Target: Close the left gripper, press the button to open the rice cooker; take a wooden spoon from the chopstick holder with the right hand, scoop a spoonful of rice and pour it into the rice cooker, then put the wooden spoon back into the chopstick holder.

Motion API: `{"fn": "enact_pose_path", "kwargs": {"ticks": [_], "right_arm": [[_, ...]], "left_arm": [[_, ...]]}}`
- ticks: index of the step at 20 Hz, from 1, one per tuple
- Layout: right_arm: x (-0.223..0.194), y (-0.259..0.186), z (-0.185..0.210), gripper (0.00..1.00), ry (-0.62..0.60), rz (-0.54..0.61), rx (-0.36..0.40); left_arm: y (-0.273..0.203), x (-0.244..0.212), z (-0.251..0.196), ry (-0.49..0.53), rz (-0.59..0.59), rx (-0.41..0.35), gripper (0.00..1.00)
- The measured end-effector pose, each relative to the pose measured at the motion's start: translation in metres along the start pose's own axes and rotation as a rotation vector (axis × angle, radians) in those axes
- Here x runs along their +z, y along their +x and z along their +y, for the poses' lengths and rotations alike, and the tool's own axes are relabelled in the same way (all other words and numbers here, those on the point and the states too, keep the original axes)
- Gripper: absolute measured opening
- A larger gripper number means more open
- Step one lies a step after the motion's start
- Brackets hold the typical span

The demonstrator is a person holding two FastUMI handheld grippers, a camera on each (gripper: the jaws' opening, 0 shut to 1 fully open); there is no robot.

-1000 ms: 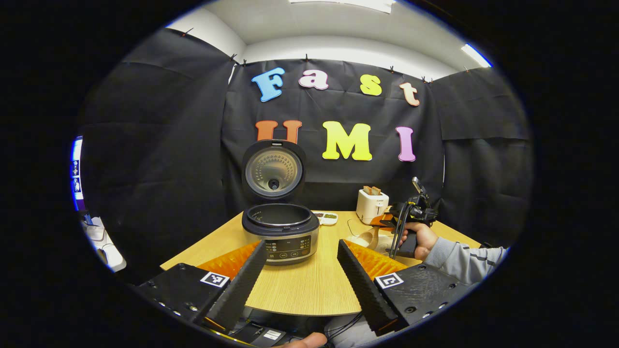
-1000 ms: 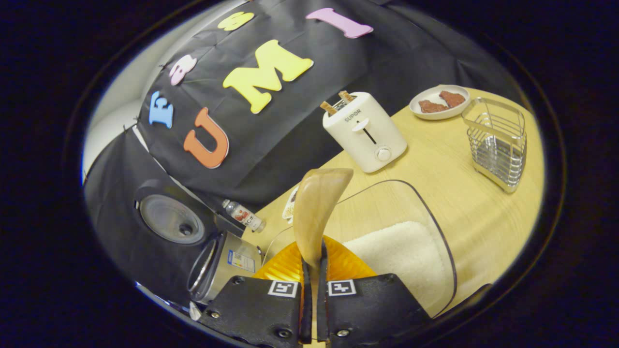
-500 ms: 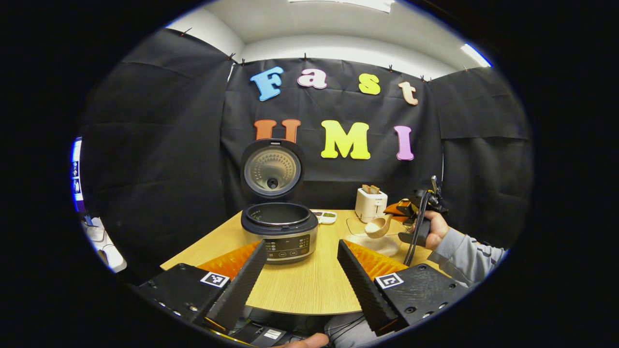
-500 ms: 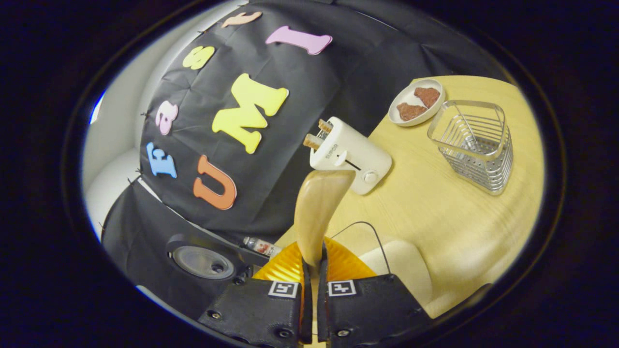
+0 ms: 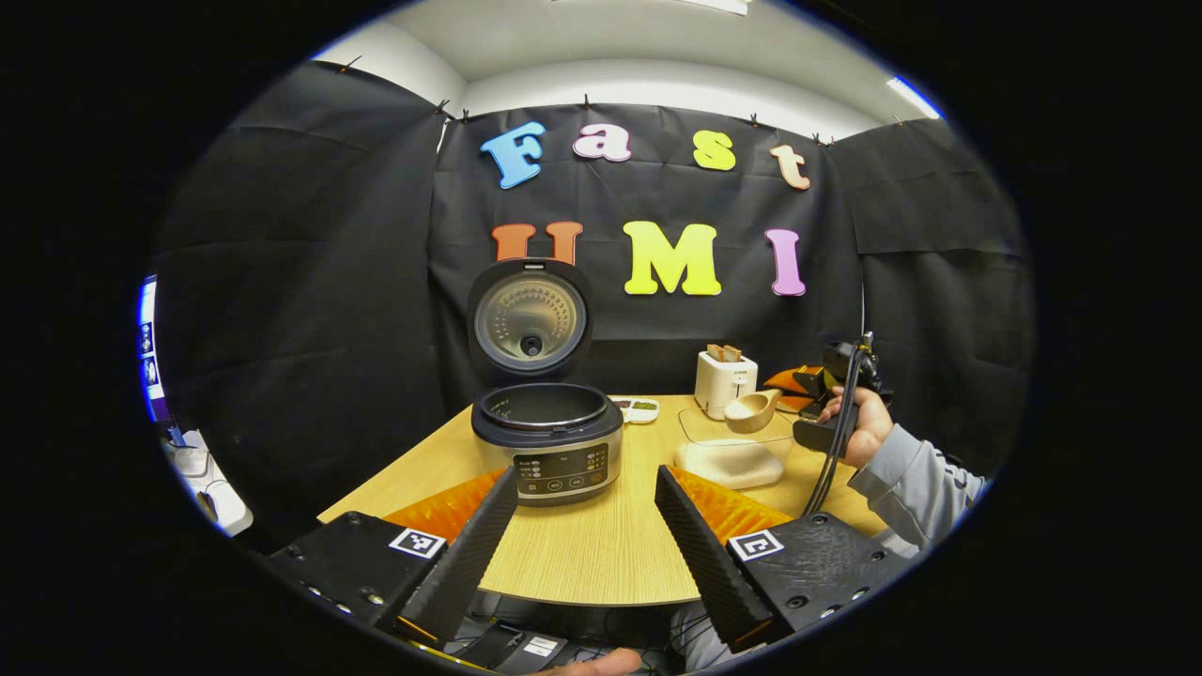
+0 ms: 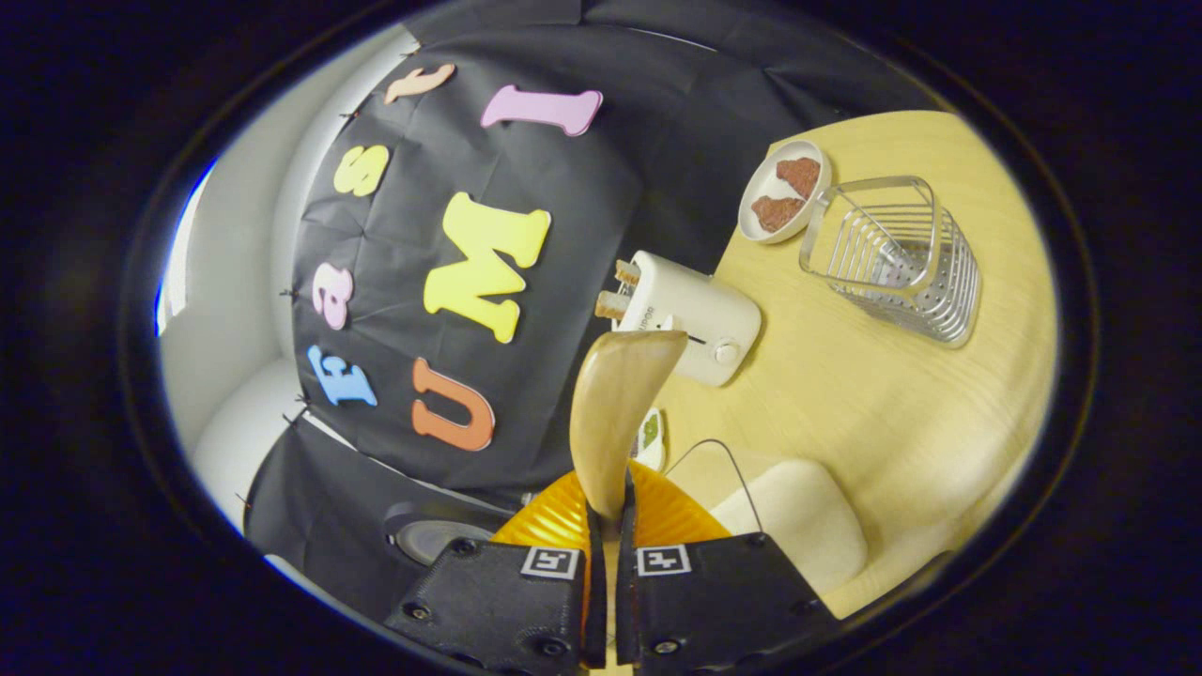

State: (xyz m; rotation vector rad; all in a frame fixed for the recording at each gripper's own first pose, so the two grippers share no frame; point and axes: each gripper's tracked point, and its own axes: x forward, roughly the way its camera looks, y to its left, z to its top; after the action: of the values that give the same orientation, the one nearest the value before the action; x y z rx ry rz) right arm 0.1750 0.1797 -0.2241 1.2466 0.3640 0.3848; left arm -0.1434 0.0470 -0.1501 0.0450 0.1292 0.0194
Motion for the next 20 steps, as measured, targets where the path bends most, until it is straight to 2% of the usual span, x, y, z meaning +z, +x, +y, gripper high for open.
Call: {"fn": "enact_pose_path", "kwargs": {"ticks": [3,6,8,10,17,20], "right_arm": [[0.001,-0.001,0.012,0.09,0.119,-0.028,0.03],[-0.007,0.004,0.035,0.09,0.182,-0.028,0.083],[-0.021,0.008,0.057,0.08,0.314,0.004,0.144],[-0.037,0.017,0.073,0.08,0.362,0.037,0.174],[-0.102,0.054,0.134,0.08,0.184,0.09,0.176],[-0.127,0.071,0.156,0.09,0.052,0.117,0.158]], "left_arm": [[-0.003,-0.006,0.01,-0.009,0.01,0.016,0.94],[-0.006,-0.001,0.017,-0.024,-0.006,0.025,0.94],[-0.008,0.002,0.019,-0.035,-0.011,0.026,0.94],[-0.013,0.011,0.028,-0.028,-0.022,0.04,0.94],[-0.041,0.031,0.044,-0.026,-0.09,0.043,0.94],[-0.049,0.035,0.051,-0.015,-0.105,0.057,0.94]]}}
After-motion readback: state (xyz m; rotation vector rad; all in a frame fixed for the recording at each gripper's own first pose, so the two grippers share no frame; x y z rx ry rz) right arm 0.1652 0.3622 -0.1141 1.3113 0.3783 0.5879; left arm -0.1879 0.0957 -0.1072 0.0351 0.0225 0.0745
